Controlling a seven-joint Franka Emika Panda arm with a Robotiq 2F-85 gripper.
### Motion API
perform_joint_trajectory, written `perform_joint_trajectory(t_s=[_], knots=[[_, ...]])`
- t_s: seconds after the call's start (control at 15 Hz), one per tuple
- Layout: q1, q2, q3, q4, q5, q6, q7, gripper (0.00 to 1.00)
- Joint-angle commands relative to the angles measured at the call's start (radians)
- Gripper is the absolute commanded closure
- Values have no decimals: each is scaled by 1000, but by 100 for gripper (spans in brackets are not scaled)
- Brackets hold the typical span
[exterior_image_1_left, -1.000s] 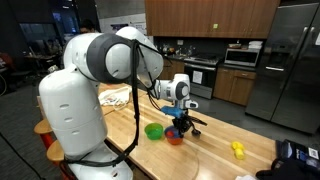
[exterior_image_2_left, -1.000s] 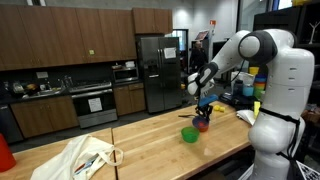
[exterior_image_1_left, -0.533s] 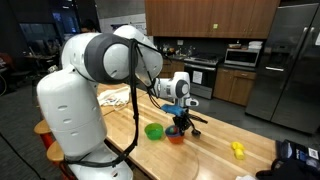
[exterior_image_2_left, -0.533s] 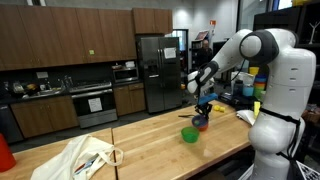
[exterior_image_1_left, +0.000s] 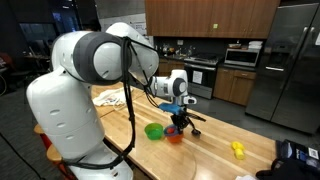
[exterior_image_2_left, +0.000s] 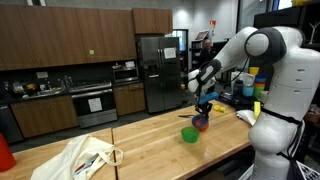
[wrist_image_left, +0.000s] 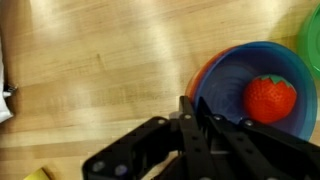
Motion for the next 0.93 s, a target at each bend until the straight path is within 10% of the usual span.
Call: perform_joint_trajectory(t_s=[0.0,0.87], knots=[[2,-67,1,-34,15,-14,-25,98],[1,-182,41,-125,-43,23,-1,98]])
